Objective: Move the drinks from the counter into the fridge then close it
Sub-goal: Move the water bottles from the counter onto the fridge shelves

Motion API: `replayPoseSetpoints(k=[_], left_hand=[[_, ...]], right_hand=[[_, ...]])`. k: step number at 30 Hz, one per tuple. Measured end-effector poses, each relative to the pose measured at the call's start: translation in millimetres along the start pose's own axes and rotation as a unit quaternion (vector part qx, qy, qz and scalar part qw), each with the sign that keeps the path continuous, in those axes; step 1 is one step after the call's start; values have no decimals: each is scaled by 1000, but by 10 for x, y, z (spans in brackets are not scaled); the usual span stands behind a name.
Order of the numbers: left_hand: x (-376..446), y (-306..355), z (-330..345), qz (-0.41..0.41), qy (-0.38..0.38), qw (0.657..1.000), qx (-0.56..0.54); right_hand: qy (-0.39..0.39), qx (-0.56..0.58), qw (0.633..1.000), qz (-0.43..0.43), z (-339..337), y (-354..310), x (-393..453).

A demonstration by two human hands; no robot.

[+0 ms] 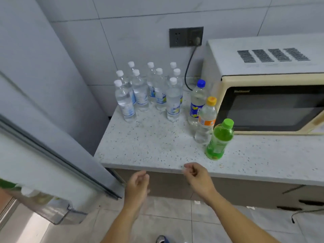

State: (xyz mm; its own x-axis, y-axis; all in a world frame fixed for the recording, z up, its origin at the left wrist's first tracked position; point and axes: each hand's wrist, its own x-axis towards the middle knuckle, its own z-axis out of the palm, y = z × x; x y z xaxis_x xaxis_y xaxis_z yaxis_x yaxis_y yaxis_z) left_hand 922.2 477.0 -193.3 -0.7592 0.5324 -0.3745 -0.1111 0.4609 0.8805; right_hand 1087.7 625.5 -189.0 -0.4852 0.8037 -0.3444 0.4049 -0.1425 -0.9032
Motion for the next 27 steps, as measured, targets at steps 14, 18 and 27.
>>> replayPoseSetpoints(k=[14,18,27], left_hand=[[1416,1672,136,-8,201,952,-229],[1821,1971,135,-8,245,949,-199],[2702,2141,123,-16,277,955,-107]], right_hand=[[163,69,974,-141,242,-1741,1703],[189,58,972,-124,271,-1889,2063],[204,17,974,-93,393,-1635,2588]])
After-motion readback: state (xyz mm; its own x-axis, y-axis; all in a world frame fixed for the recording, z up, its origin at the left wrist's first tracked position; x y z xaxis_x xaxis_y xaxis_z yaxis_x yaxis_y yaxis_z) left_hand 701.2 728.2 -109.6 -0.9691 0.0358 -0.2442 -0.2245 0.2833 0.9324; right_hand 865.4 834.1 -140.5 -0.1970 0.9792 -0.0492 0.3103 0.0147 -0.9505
